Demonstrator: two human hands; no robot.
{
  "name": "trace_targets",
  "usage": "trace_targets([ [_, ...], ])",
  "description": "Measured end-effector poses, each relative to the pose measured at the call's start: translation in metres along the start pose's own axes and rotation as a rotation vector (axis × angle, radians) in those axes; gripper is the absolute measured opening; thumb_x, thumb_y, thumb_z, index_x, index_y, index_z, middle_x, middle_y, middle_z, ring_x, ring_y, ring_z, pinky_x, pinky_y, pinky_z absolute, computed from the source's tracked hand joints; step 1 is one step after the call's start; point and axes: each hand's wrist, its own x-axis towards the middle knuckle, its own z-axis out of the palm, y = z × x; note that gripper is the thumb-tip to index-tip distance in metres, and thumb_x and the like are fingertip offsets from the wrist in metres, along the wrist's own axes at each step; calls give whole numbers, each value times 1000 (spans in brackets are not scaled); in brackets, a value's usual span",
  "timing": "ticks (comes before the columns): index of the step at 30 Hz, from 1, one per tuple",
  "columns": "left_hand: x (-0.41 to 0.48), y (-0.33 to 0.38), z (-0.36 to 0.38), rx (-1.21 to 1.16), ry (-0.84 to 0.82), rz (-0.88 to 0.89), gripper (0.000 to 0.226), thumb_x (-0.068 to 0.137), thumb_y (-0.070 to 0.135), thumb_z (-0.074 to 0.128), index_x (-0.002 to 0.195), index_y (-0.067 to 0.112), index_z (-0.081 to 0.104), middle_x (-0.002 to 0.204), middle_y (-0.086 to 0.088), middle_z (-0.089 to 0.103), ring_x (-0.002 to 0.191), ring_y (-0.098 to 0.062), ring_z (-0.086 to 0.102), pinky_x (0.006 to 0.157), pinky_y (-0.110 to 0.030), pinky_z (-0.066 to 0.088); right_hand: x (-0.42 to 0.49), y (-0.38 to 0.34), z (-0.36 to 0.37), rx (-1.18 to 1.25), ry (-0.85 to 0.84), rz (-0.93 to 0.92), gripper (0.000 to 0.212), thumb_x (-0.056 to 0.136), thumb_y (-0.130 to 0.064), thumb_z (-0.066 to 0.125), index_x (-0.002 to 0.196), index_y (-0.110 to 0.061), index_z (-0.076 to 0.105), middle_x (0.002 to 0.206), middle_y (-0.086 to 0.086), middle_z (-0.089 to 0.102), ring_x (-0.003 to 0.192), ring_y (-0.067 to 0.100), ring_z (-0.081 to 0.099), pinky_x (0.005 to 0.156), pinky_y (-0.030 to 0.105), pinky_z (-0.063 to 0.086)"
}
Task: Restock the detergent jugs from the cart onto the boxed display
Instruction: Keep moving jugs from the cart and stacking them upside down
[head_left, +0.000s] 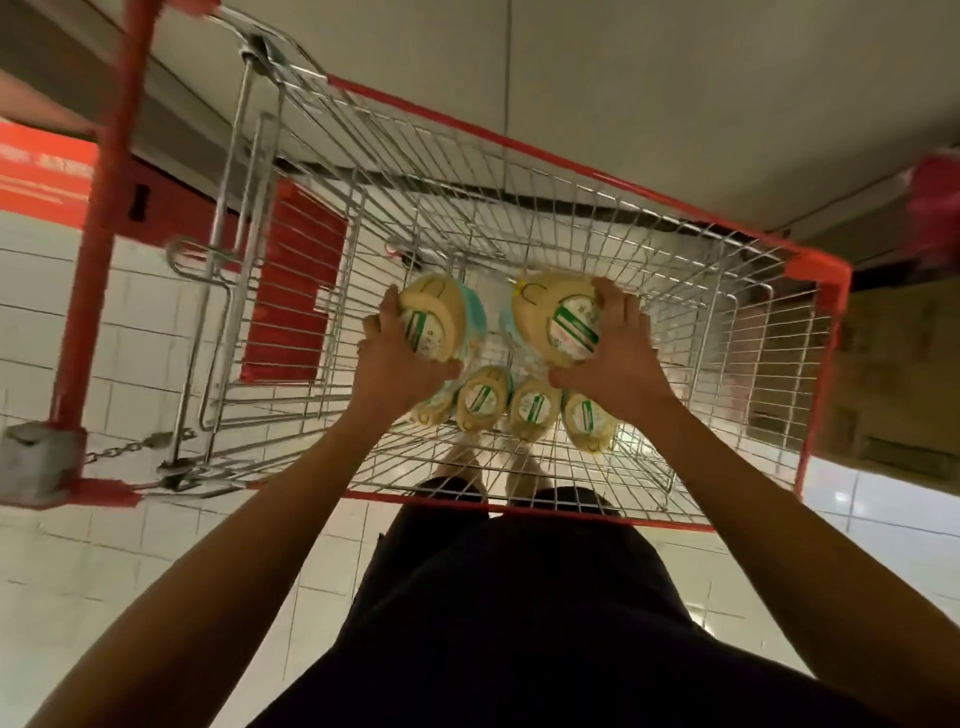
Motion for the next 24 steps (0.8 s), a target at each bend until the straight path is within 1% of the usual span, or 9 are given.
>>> trace_targets([
  [3, -25, 11, -17, 23, -4, 60, 133, 64, 39, 97, 164, 31, 11, 143, -12, 39, 130, -38, 51, 104, -57, 53, -38, -5, -11, 14, 37, -13, 128, 61, -41, 97, 161, -23, 20, 146, 6, 35, 133, 32, 36, 108, 57, 45],
  [6, -42, 16, -36, 49, -46, 127, 134, 64, 36, 98, 165, 34, 10, 140, -8, 38, 131, -37, 49, 106, -57, 52, -74, -8, -19, 10, 73, -17, 128, 62, -46, 96, 162, -24, 20, 149, 7, 34, 134, 32, 35, 108, 57, 45],
  [8, -49, 19, -49, 57, -91, 179, 133, 65, 35, 98, 165, 34, 10, 143, -9, 38, 132, -36, 49, 106, -58, 52, -99, -11, -23, 15, 111, -10, 127, 61, -47, 96, 162, -27, 20, 147, 4, 34, 133, 30, 36, 106, 56, 47],
  [10, -55, 24, -60, 79, -122, 226, 132, 65, 37, 99, 165, 34, 12, 145, -10, 38, 132, -35, 51, 106, -56, 53, -123, -14, -25, 36, 155, 13, 126, 60, -47, 96, 160, -30, 21, 146, 1, 34, 131, 27, 35, 105, 56, 48],
  [14, -65, 37, -73, 149, -181, 375, 134, 63, 38, 100, 165, 34, 13, 151, -11, 37, 133, -33, 50, 110, -51, 50, -171, -19, -20, 38, 270, 48, 125, 61, -50, 97, 159, -25, 25, 144, 2, 36, 128, 24, 37, 107, 53, 48],
  [18, -84, 52, -72, 215, -227, 513, 135, 61, 43, 99, 163, 41, 11, 153, -8, 35, 136, -32, 47, 111, -55, 48, -224, -16, -8, 110, 374, 99, 125, 59, -51, 98, 158, -32, 24, 139, -4, 37, 124, 21, 40, 100, 52, 52],
  [20, -98, 63, -64, 211, -223, 575, 132, 61, 43, 99, 162, 42, 13, 151, -6, 37, 133, -29, 48, 110, -53, 48, -251, -12, -4, 153, 418, 121, 126, 58, -51, 98, 157, -35, 23, 139, -7, 37, 125, 21, 41, 100, 53, 54],
  [22, -114, 73, -52, 213, -235, 644, 132, 61, 45, 98, 162, 42, 14, 150, -5, 37, 131, -24, 45, 110, -49, 47, -278, -6, 1, 189, 449, 158, 126, 58, -54, 98, 157, -36, 22, 142, -7, 37, 127, 20, 41, 103, 49, 54],
  [24, -135, 86, -37, 233, -254, 723, 133, 59, 50, 97, 162, 43, 13, 150, -4, 37, 131, -24, 44, 109, -50, 46, -308, 3, 6, 212, 499, 204, 126, 60, -56, 96, 158, -35, 20, 144, -7, 37, 127, 17, 40, 105, 43, 51],
])
